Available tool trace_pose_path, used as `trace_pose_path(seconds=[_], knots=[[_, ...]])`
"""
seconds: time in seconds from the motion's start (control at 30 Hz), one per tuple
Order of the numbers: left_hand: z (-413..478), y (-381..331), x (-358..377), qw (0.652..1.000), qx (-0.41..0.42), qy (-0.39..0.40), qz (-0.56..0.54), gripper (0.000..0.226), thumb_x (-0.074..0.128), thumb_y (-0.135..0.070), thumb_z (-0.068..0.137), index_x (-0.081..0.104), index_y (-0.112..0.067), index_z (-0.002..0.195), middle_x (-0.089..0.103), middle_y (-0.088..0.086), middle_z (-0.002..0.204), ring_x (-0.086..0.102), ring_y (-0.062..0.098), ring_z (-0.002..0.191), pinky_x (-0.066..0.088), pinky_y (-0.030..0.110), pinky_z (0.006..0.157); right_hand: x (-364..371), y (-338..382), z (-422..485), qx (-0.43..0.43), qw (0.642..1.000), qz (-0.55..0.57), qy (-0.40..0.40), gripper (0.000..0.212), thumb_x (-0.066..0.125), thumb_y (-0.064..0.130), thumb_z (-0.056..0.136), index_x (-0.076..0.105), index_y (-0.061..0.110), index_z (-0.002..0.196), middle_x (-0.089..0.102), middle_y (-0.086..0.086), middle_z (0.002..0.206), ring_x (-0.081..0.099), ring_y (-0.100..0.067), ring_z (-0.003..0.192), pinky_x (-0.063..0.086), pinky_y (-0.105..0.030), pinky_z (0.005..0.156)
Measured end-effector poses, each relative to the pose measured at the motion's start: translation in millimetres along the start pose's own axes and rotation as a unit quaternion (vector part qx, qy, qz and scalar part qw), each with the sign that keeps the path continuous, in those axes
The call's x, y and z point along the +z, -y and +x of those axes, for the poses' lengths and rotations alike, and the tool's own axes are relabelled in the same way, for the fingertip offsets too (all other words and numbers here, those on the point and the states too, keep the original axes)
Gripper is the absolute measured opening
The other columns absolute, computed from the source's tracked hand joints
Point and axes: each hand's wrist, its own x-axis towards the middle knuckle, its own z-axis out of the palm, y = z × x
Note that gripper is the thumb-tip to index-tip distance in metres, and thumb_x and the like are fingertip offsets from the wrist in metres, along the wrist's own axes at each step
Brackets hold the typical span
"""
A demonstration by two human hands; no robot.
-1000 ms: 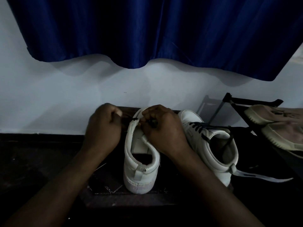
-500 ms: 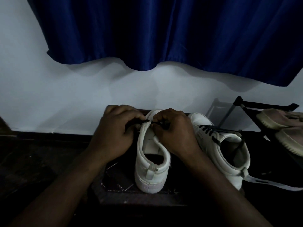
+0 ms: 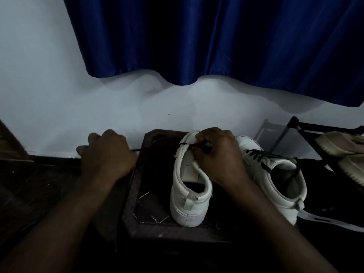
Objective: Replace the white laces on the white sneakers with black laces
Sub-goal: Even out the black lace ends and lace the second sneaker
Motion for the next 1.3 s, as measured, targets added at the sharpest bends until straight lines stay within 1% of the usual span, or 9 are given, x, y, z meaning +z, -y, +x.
trace_pose_path(seconds=[0.23,0.37,0.53,0.63,0.77,0.93,1.07,1.2,1.3], knots=[[-12.5,-15.1,12.5,0.943,0.294,-0.074,-0.138,0.035,0.063,-0.034,0.087,0.069,-0.036,0.122,0.066,-0.012,0.119,0.053,0.026,0.112,0.051,0.047,0.092,0.5,2.7,0.2,-0.004,1.000,-0.026,-0.009,0.008,0.076,0.014,0.079,0.072,0.019,0.085,0.071,0.003,0.106,0.055,-0.028,0.105,0.033,-0.024,0.083],[-16.9,-35.4,26.0,0.922,0.364,-0.053,-0.122,0.039,0.063,-0.019,0.083,0.071,-0.034,0.118,0.069,-0.015,0.119,0.050,0.021,0.110,0.053,0.045,0.087,2.2,2.8,-0.4,-0.007,1.000,-0.023,-0.005,0.006,0.074,0.017,0.079,0.073,0.019,0.085,0.071,0.002,0.106,0.057,-0.029,0.103,0.034,-0.024,0.084],[-15.2,-45.7,24.0,0.935,0.326,-0.098,-0.100,0.019,0.062,-0.022,0.079,0.072,-0.030,0.094,0.073,-0.011,0.099,0.056,0.025,0.100,0.049,0.041,0.080,1.5,1.9,-0.2,0.004,1.000,-0.022,-0.007,0.006,0.072,0.018,0.077,0.072,0.020,0.083,0.071,0.004,0.104,0.058,-0.029,0.102,0.033,-0.023,0.083],[-5.0,-29.5,8.2,0.971,0.174,-0.161,-0.028,0.014,0.063,-0.022,0.079,0.071,-0.025,0.090,0.072,-0.003,0.096,0.058,0.034,0.099,0.040,0.039,0.078,1.4,2.0,0.7,0.009,1.000,-0.024,-0.006,0.010,0.063,0.025,0.074,0.071,0.021,0.078,0.072,0.004,0.102,0.061,-0.029,0.101,0.034,-0.025,0.087],[2.0,-3.4,-5.7,0.997,-0.007,0.013,0.077,0.027,0.062,-0.030,0.085,0.070,-0.023,0.110,0.065,0.006,0.116,0.054,0.035,0.115,0.041,0.048,0.097,2.4,3.1,2.0,0.026,0.999,-0.026,-0.005,0.012,0.059,0.028,0.073,0.070,0.024,0.076,0.072,0.007,0.105,0.061,-0.031,0.106,0.042,-0.033,0.090],[-7.9,-19.9,9.5,0.970,0.233,-0.029,-0.064,0.039,0.064,-0.032,0.087,0.064,-0.037,0.126,0.064,-0.006,0.127,0.053,0.030,0.118,0.048,0.051,0.098,2.3,4.6,1.7,0.027,0.999,-0.017,-0.006,0.009,0.061,0.028,0.073,0.069,0.025,0.077,0.071,0.008,0.106,0.058,-0.030,0.107,0.048,-0.041,0.089],[-11.0,-35.1,20.9,0.927,0.359,-0.045,-0.099,0.033,0.061,-0.024,0.082,0.072,-0.035,0.111,0.068,-0.015,0.115,0.053,0.024,0.108,0.052,0.048,0.087,3.2,3.0,2.0,0.018,1.000,-0.011,0.001,0.013,0.061,0.031,0.074,0.069,0.024,0.082,0.071,0.008,0.106,0.060,-0.029,0.107,0.041,-0.032,0.089],[-13.3,-39.3,18.2,0.949,0.304,-0.073,-0.039,0.020,0.059,-0.026,0.079,0.072,-0.030,0.093,0.068,-0.014,0.109,0.052,0.025,0.108,0.047,0.044,0.086,2.2,1.4,2.0,0.017,1.000,-0.010,-0.002,0.015,0.061,0.031,0.074,0.070,0.023,0.083,0.071,0.008,0.106,0.060,-0.029,0.107,0.041,-0.031,0.088],[-7.5,-28.0,3.6,0.987,0.132,-0.023,0.087,0.024,0.056,-0.029,0.083,0.070,-0.024,0.101,0.061,-0.004,0.116,0.048,0.030,0.115,0.040,0.046,0.092,2.9,1.5,2.6,0.025,1.000,-0.017,0.003,0.015,0.059,0.034,0.074,0.068,0.025,0.080,0.071,0.009,0.107,0.060,-0.028,0.109,0.043,-0.034,0.090]])
